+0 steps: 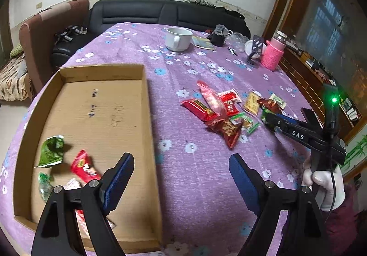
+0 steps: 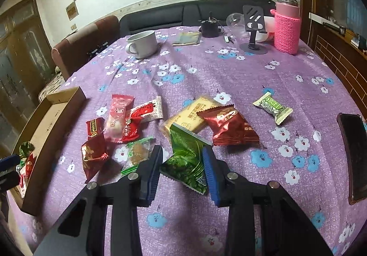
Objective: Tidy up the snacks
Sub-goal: 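Grasp the large green pouch with the right tool while the left tool grasps the red-gold wrapper, then carry both snacks over the cardboard box and open the left tool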
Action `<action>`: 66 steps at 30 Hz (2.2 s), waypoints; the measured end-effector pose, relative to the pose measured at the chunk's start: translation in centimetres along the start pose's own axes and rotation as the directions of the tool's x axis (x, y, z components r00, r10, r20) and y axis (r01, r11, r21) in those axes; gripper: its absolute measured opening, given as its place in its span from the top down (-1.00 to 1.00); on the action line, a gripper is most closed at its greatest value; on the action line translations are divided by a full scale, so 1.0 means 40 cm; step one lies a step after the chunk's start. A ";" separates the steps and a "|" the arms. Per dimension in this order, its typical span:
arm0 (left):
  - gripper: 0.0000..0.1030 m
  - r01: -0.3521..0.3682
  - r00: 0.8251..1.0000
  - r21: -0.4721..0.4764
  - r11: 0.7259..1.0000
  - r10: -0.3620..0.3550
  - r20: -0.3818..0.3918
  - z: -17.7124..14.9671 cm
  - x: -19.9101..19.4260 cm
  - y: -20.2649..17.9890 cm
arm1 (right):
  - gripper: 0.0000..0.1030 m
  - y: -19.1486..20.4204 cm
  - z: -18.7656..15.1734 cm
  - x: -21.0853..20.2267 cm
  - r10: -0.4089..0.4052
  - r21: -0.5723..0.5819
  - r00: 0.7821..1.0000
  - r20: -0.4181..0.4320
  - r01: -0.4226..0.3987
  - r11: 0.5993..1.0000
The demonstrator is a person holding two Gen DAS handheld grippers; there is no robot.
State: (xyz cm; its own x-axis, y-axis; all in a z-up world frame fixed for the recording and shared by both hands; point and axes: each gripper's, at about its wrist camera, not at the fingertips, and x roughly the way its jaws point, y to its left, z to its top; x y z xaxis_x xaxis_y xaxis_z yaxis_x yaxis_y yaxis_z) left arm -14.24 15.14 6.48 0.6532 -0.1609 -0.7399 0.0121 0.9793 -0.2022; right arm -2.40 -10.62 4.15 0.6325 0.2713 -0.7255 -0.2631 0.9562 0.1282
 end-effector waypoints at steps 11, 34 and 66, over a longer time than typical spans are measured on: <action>-0.70 0.052 0.998 -0.018 0.999 -0.053 -0.046 0.023 0.044 -0.033 | 0.41 -0.043 -0.001 -0.020 0.057 0.083 0.997 0.050 -0.062 0.995; -0.70 0.079 0.987 0.034 0.996 -0.074 -0.146 0.132 0.263 -0.177 | 0.40 -0.090 -0.004 -0.038 0.150 0.196 0.986 0.067 -0.160 0.967; 0.25 0.199 0.978 -0.165 0.966 -0.186 0.091 0.050 -0.030 0.110 | 0.43 -0.056 -0.019 -0.056 0.086 0.149 0.988 0.131 -0.105 0.983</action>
State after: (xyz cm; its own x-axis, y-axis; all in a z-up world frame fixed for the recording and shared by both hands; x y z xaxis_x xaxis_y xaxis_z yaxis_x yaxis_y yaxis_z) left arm -13.47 19.88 7.76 0.7057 -0.3287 -0.6277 0.0169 0.8934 -0.4489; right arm -3.78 -13.47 4.98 0.6975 0.3645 -0.6170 -0.2165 0.9279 0.3034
